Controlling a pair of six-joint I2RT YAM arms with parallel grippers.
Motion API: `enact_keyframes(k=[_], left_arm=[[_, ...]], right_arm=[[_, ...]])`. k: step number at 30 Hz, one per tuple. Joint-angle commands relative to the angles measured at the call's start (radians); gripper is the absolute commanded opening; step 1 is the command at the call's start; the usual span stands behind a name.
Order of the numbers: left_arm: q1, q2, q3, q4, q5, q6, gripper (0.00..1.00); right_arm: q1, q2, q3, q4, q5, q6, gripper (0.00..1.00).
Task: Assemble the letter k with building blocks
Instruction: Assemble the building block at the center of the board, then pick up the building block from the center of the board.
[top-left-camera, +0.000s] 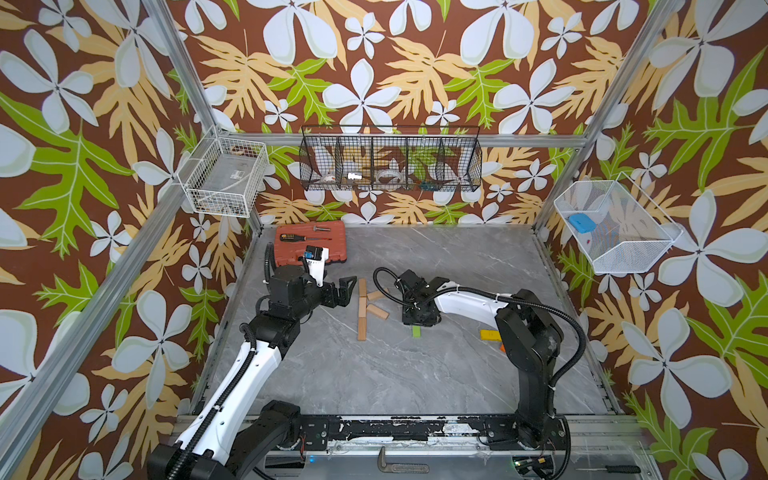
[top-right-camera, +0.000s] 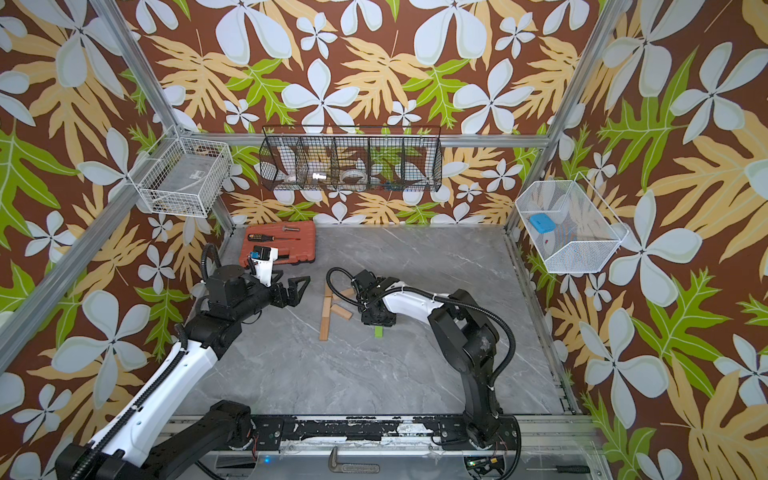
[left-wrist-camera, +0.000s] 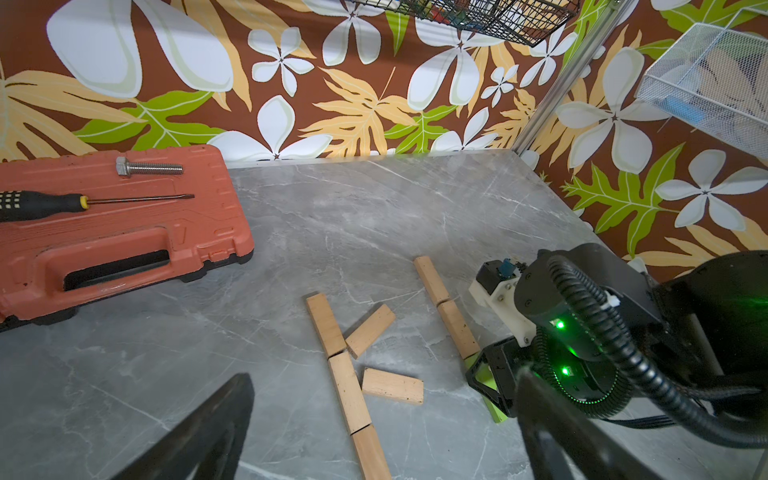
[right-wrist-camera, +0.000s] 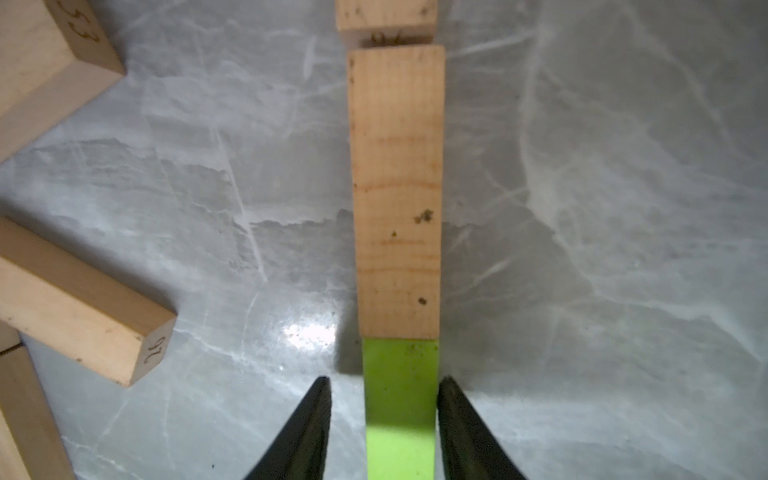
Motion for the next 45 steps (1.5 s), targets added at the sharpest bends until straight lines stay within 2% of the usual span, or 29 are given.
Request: enact_keyframes(k=[1,7,10,14,17,22,26,29,31,35,38,41,45], left_arm=[[0.001,0.0,0.007,0.018,0.008,-0.001,1.0],[0.002,0.005,0.007,0.018,0.011,-0.001,1.0],[0.002,0.004,0.006,0.018,0.011,-0.001,1.0],[0.001,0.006,0.0,0.037,0.062,-0.002,1.0],[-0.002,0.01,-0.016,0.086,0.167,-0.017,1.0],[-0.035,0.034,-0.031,0.158,0.328,-0.016,1.0],[-0.121,0.056,-0.002,0.108,0.347,0.035,0.98],[-0.171,0.031,-0.021,0.128,0.352,0.086,0.97],[-0.246,0.031,-0.037,0.157,0.322,0.145,0.97],[-0.489,0.168,0.078,0.124,0.193,0.224,0.95],[-0.63,0.325,0.218,0.108,0.134,0.293,0.94],[-0.693,0.496,0.344,0.127,0.141,0.349,0.93],[-0.733,0.737,0.52,0.134,0.158,0.45,0.92]], right_arm=[[0.001,-0.02,-0.002,-0.017,0.021,0.007,0.45],[0.002,-0.118,-0.006,-0.023,0.038,0.017,0.46],[-0.002,-0.225,-0.027,-0.036,0.116,0.018,0.46],[-0.043,-0.395,-0.083,-0.105,0.293,0.0,0.46],[-0.158,-0.538,-0.192,-0.116,0.315,-0.025,0.46],[-0.469,-0.735,-0.41,-0.072,0.099,-0.079,0.5],[-0.677,-0.802,-0.533,-0.04,-0.094,-0.089,0.54],[-0.714,-0.819,-0.554,-0.047,-0.151,-0.059,0.54],[-0.713,-0.848,-0.545,-0.05,-0.148,-0.034,0.54],[-0.725,-0.949,-0.48,-0.102,-0.006,-0.006,0.55],[-0.738,-1.038,-0.438,-0.176,0.122,-0.003,0.61],[-0.739,-1.134,-0.415,-0.255,0.232,0.003,0.71],[-0.738,-1.263,-0.41,-0.324,0.294,0.035,0.73]])
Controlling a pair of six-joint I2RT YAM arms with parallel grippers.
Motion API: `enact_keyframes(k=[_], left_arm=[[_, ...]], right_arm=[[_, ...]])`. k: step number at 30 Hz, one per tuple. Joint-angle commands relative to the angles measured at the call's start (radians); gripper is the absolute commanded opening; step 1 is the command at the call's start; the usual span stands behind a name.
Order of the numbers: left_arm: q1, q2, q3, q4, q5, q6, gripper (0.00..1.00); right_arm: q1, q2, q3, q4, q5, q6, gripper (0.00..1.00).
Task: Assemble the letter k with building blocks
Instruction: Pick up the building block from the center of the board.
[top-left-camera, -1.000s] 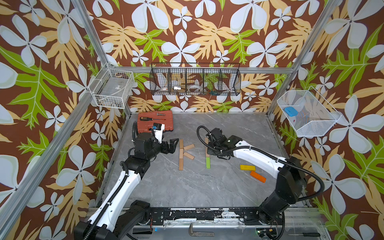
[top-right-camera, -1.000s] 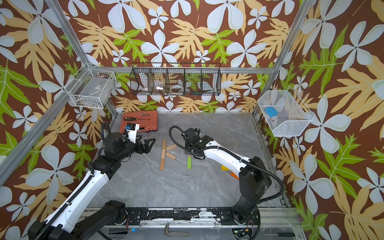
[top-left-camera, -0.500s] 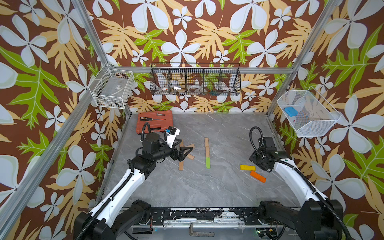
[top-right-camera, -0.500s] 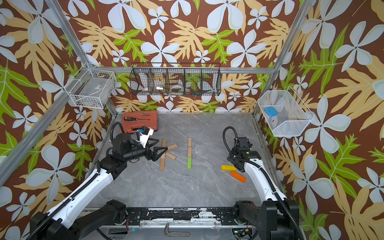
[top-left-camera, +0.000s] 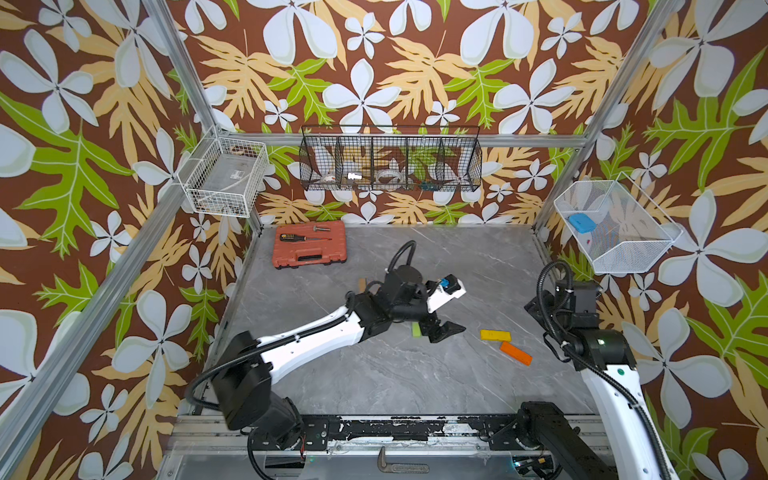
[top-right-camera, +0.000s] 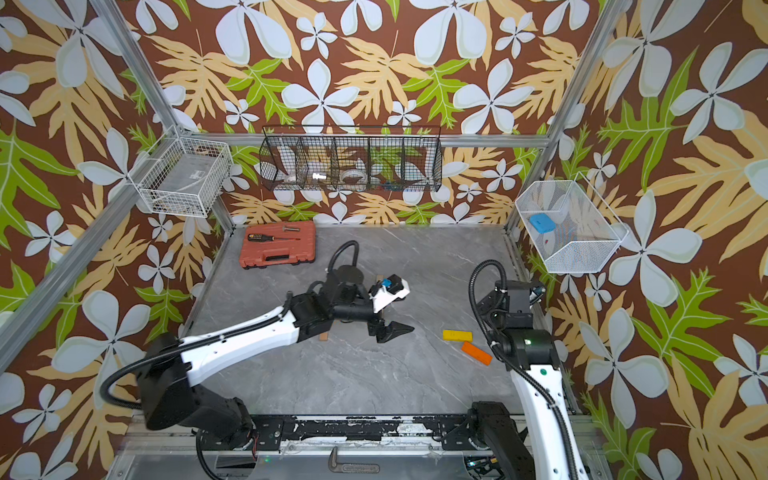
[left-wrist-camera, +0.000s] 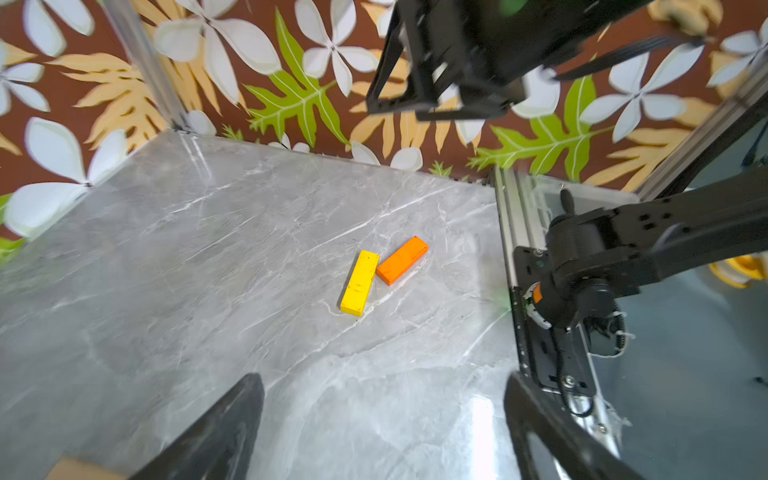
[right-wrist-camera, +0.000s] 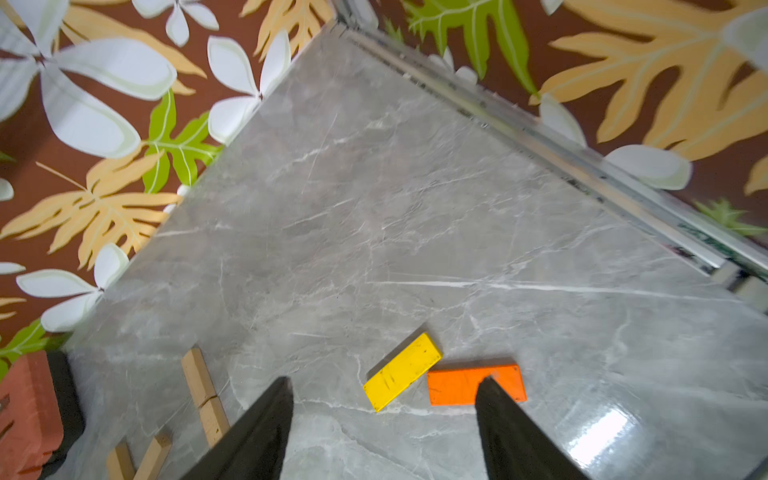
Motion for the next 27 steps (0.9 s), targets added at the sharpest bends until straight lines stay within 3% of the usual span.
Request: enact_keyframes(k=[1,5,10,15,20,22,27], left_arm=[[-0.022,0.161,0.121,0.009,0.006,0.129,0.92],[-0.046,0.406,0.316,-0.032,-0.022,0.207,0.92],[-0.104,0.61,0.518,-0.182,-0.066,0.297,0.92],[-0.114,0.784,0.762,-0.325,-0.049,0.252,0.91],[-0.114,0.987,1.064,-0.543,-0.134,0.223,0.84],[-0.114,1.011,1.081,-0.572,-0.153,0.222,0.82],[-0.113,0.966,0.964,-0.514,-0.146,0.227,0.72]], right_arm=[[0.0,-0.09,-0.003,-0.103,0.106,0.044,0.73],[0.0,-0.248,-0.042,-0.089,0.084,0.07,0.77],[0.0,-0.361,-0.016,-0.094,0.054,0.034,0.78],[0.001,-0.378,0.042,-0.096,0.056,-0.051,0.79],[0.001,-0.362,0.059,-0.068,0.021,-0.083,0.79],[0.001,-0.359,0.054,-0.053,0.007,-0.087,0.79],[0.001,-0.363,0.019,-0.033,-0.009,-0.083,0.79]])
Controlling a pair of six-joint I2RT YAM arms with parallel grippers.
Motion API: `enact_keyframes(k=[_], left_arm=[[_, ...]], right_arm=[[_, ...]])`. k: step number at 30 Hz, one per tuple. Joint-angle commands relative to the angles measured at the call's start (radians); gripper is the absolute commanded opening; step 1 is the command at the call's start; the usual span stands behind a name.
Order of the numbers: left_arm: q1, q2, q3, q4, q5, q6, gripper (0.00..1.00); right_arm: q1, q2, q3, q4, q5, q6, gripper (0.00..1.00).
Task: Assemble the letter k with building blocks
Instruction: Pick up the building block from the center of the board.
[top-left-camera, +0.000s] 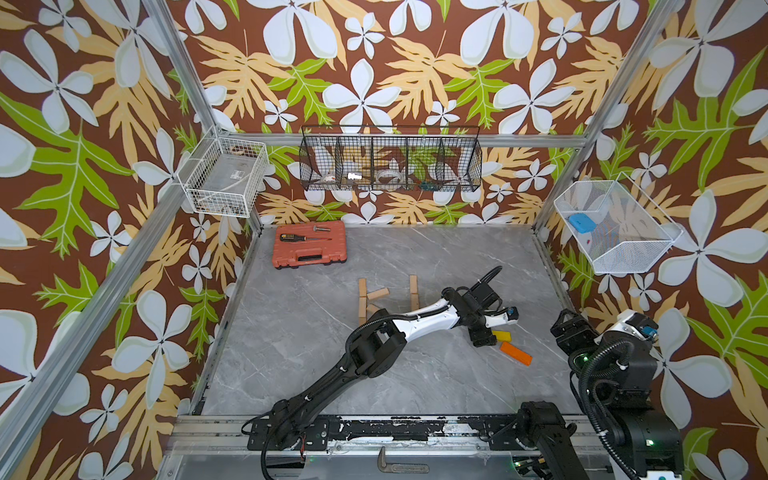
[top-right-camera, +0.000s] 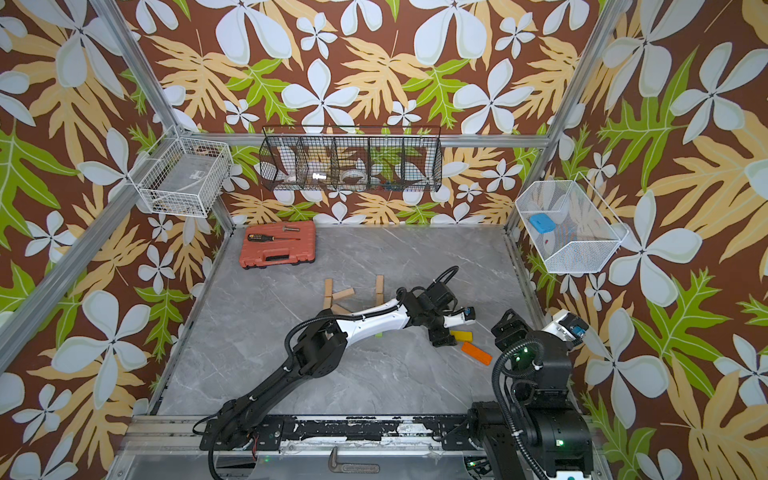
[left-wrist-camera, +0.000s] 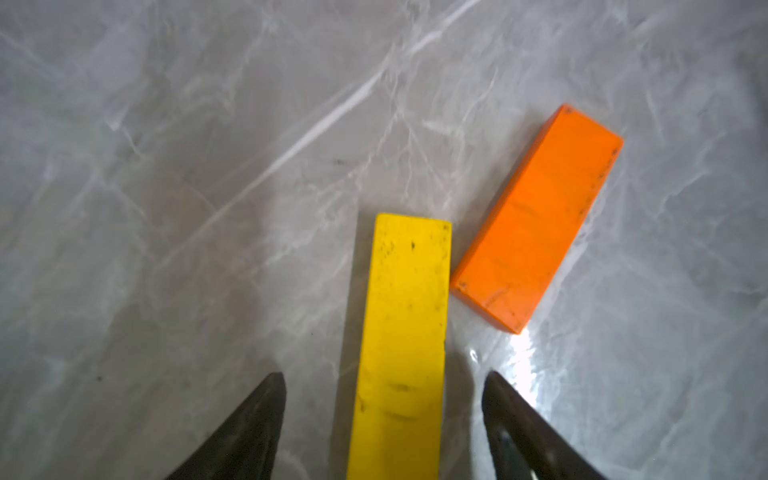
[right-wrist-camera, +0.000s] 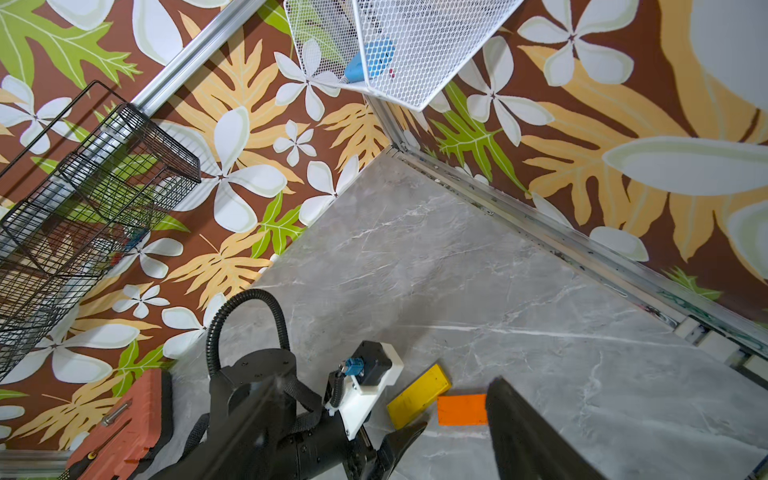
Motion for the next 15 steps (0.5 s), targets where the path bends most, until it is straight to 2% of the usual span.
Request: enact_keyframes(k=[1,5,11,15], left_arm=[[0.0,-0.024,-0.039,-0.019,0.005,-0.006,0.69],[0.002,-0.019,-0.039,-0.038,0.035,0.0,0.54],[0.014,-0.016,-0.041,-0.049,0.024,-0.002,0.2],[0.056,-0.048,-0.067,-0.041,0.017,-0.047,0.13]], right_arm=[[0.0,0.001,-0.015,0.028,-0.02,-0.003,0.79],[0.0,-0.002,-0.021,0.033,-0.02,0.003,0.79],[0.0,-0.002,-0.013,0.028,-0.015,0.002,0.79],[0.001,0.001,-0.029,0.038,-0.027,0.012,0.79]])
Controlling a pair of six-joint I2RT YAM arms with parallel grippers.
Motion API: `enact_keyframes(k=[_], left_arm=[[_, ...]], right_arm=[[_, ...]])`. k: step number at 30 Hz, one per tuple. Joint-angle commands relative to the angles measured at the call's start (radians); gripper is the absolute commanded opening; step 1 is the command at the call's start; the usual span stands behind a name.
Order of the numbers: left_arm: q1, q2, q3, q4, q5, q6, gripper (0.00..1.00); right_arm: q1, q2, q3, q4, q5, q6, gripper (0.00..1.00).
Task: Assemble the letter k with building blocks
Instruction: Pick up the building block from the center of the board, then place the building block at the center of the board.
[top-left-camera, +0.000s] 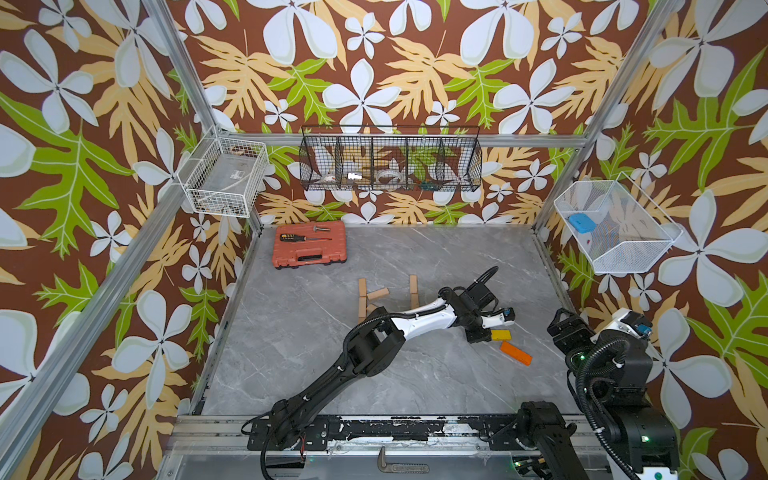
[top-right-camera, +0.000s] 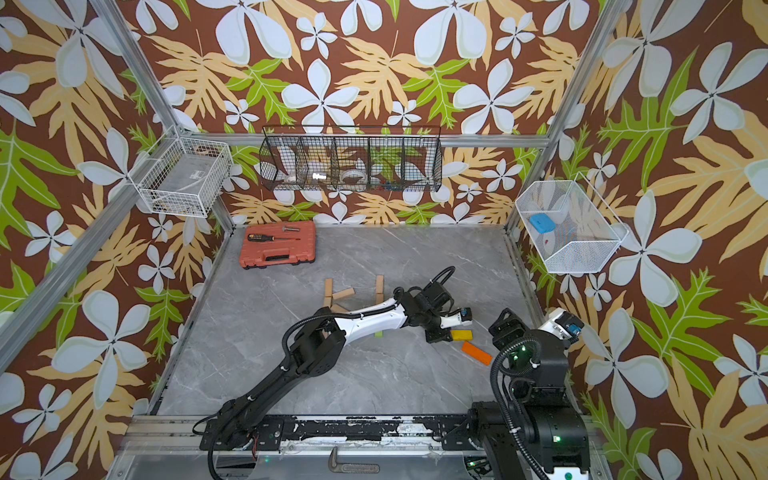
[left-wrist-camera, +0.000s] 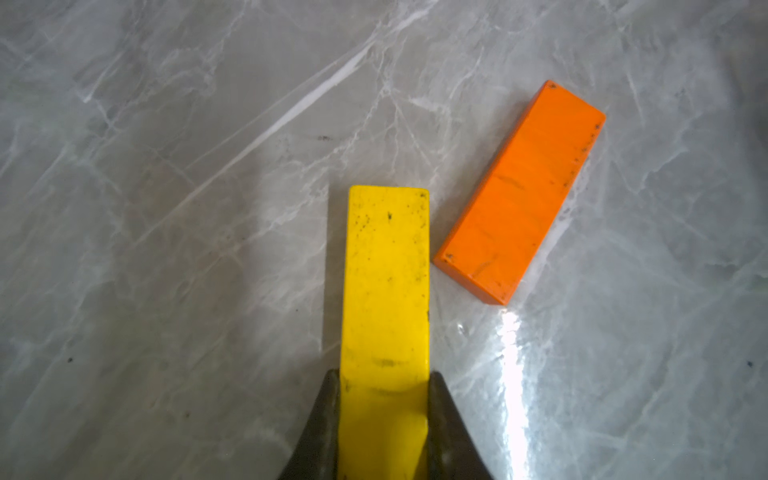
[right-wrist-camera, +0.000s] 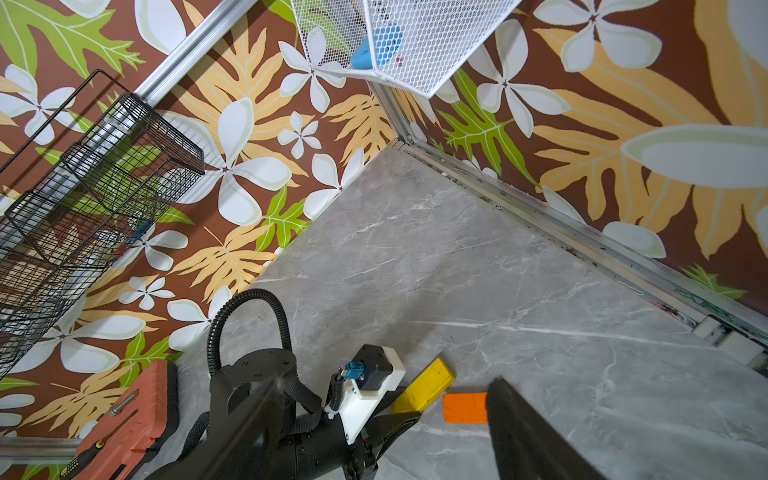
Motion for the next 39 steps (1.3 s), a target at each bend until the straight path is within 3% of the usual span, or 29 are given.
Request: enact_keyframes(k=[1,6,10,15,22,26,32,36,39], left_arm=[[0.044,-0.034,-0.029,-0.044,-0.02,-0.045,0.13],[0.126,-0.12,-0.128,0.004,-0.07,-0.104,0.13],[0.172,-0.11,-0.104,-0.04,-0.129,-0.156,0.13],[0.191,-0.086,-0.062,-0.068,-0.253,-0.277,0.13],[0.213,-0.137,-0.163,-0.038,-0.269,-0.309,0.14],[0.214,-0.146,-0.175,-0.057,-0.247,-0.26,0.33],[0.214,-0.183,-0.179,-0.064,-0.227,-0.246,0.66],[0.214,-0.282,-0.206,-0.025,-0.175,-0.279,0.75],[0.214,-0.452,-0.327,0.068,-0.158,-0.315,0.78]], right_arm=[[0.0,0.006,-0.009,0.022,-0.016,0.014,0.79],[0.0,0.012,-0.02,0.039,-0.031,0.021,0.79],[0.0,0.017,-0.029,0.042,-0.035,0.022,0.79],[0.0,0.016,-0.038,0.043,-0.046,0.028,0.79],[0.001,0.035,-0.054,0.052,-0.072,0.024,0.79],[0.0,0.058,-0.073,0.074,-0.107,0.017,0.79],[0.001,0.171,-0.042,0.119,-0.22,-0.121,0.79],[0.0,0.28,-0.009,0.186,-0.307,-0.294,0.79],[0.0,0.361,-0.022,0.3,-0.328,-0.449,0.79]])
